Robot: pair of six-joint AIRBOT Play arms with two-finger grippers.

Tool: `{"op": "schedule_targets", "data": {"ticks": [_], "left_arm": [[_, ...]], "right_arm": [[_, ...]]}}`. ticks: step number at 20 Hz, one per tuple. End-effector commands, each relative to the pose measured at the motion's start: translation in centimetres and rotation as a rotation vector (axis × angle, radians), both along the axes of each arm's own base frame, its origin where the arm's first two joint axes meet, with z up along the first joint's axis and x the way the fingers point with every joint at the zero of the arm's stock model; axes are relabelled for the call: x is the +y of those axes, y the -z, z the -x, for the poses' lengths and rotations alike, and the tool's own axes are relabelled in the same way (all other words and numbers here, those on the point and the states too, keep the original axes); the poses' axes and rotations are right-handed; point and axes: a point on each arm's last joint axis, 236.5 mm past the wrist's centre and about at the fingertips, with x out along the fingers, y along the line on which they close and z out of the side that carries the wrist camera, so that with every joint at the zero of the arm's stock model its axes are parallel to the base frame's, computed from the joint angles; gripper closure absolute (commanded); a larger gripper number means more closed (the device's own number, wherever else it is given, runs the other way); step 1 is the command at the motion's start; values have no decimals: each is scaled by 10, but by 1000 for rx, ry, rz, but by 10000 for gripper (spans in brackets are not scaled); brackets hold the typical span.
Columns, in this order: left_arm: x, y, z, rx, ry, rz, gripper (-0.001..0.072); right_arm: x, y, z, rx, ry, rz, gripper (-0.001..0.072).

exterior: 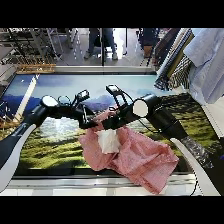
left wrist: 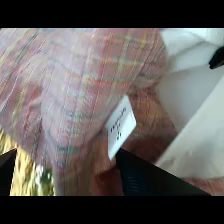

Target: Fold the clothes and pants, and hang the long-sleeved shirts on hangers.

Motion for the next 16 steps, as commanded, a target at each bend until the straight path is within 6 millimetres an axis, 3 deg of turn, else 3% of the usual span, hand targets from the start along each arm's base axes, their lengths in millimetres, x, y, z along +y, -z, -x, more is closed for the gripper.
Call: {"op": "schedule_targets", "data": {"ticks": [1, 2, 3, 5, 7, 9, 10, 12, 13, 14, 15, 16], "left_arm": [[-26, 1, 10, -37, 121, 118, 80], [-30, 1, 10, -25, 120, 134, 341], [-32, -2, 9, -23, 114, 151, 697], [-29, -18, 1, -23, 74, 208, 695], [-9, -48, -28, 18, -94, 248, 697], [22, -102, -53, -1, -256, 270, 698], [35, -142, -57, -33, -314, 301, 698], [44, -222, -41, -72, -368, 387, 698], [40, -257, -18, -104, -331, 408, 698], [32, -279, 10, -128, -276, 400, 698], [32, -287, 22, -125, -302, 374, 698], [44, -282, 19, -118, -396, 312, 698]], "right_arm": [[-3, -2, 9, 20, -12, 14, 688], [-5, -1, 12, 29, -15, 22, 688], [-8, 1, 15, 42, -20, 37, 688], [-19, 6, 18, 57, -22, 86, 688], [-41, 10, 6, 19, 30, 174, 688], [-79, 4, -15, -28, 184, 285, 689], [-95, -8, -27, -57, 272, 304, 689], [-105, -52, -50, -144, 377, 242, 690], [-100, -84, -58, -211, 388, 183, 690], [-92, -115, -63, -281, 388, 120, 691], [-84, -149, -66, -358, 385, 58, 691], [-80, -173, -65, -412, 386, 23, 691]]}}
